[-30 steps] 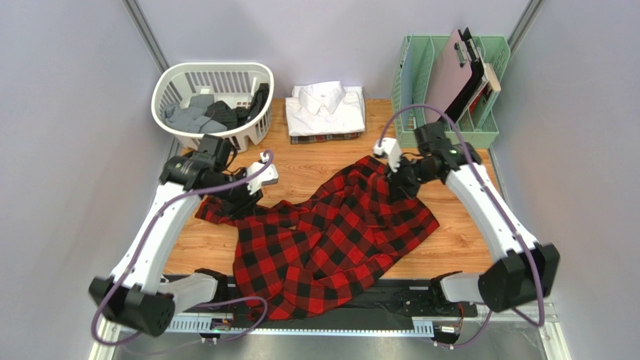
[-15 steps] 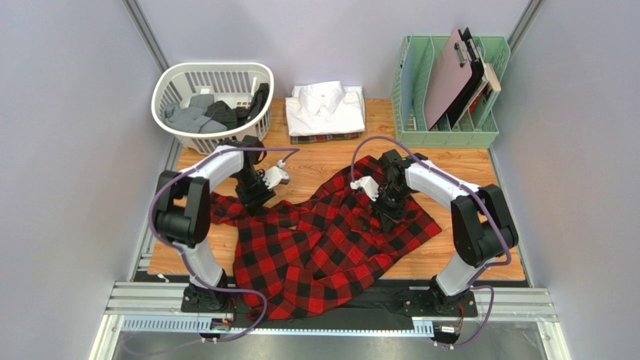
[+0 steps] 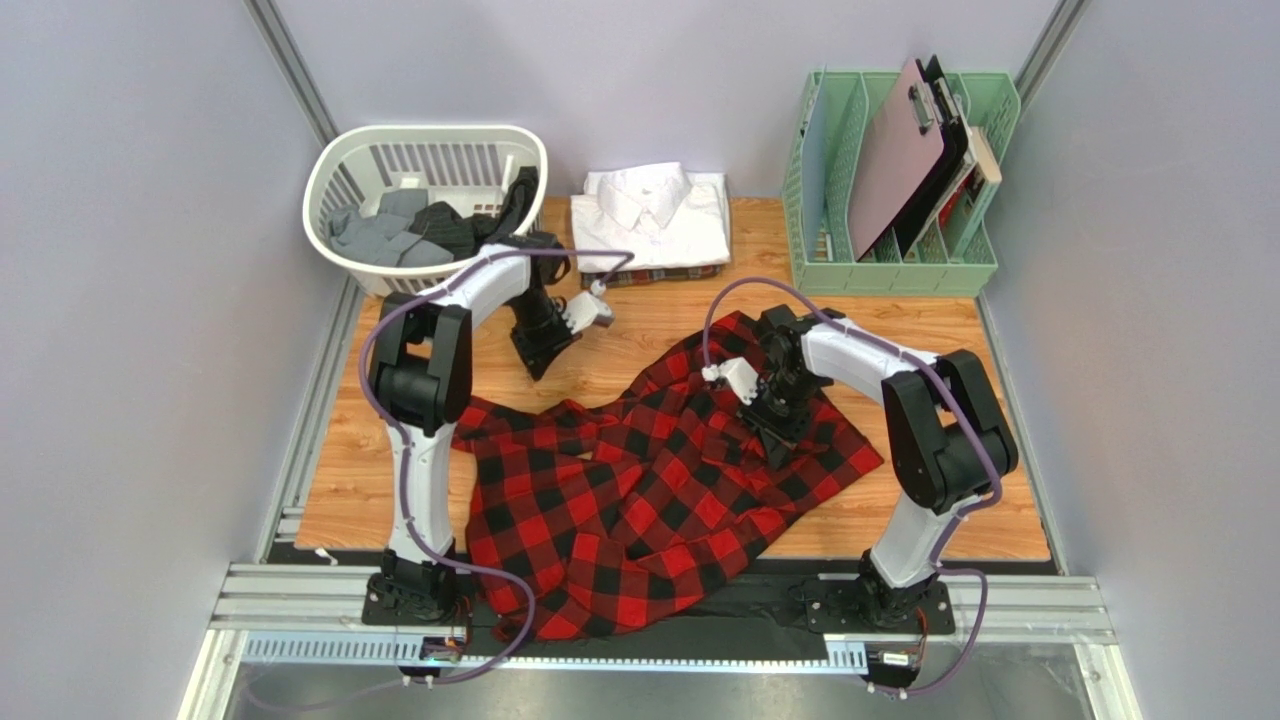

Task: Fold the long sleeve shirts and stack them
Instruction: Flatten the shirt out

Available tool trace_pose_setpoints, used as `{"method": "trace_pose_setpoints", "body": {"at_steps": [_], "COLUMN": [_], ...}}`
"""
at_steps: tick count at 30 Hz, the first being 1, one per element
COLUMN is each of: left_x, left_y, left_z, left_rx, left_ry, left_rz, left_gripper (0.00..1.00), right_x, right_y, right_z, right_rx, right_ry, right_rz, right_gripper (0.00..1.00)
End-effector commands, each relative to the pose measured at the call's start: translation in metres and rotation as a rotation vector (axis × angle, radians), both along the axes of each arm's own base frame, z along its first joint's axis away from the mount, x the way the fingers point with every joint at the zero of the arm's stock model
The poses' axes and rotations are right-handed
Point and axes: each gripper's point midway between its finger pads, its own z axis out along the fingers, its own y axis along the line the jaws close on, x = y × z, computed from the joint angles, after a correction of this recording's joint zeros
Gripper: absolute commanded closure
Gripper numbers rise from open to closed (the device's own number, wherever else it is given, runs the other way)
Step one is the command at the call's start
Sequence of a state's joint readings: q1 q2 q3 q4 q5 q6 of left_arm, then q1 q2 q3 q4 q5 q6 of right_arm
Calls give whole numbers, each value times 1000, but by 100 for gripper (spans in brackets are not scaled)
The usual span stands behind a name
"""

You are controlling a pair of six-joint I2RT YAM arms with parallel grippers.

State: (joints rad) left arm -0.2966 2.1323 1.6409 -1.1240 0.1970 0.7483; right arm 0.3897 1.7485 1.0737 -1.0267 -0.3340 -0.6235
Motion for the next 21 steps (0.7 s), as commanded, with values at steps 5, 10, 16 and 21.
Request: {"method": "trace_pose_setpoints", "body": {"at_steps": [5, 10, 16, 21], "left_x": [-29, -64, -92, -69], "left_y": [-28, -7, -21, -42], "left_z": [80, 59, 28, 11], "left_rx": [-338, -254, -198, -137], "left_ry": [84, 116, 202, 157], "left_rz": [-62, -103, -126, -55], "left_gripper": [49, 38, 33, 33], "right_x": [31, 38, 29, 17], "right_y": [0, -1, -4, -10], "right_z": [17, 17, 14, 9], "right_rx": [31, 17, -1, -12], "right_ry": [-71, -82, -44, -30], "right_rz": [-75, -80, -79, -66], "right_gripper": [100, 100, 100, 100]}}
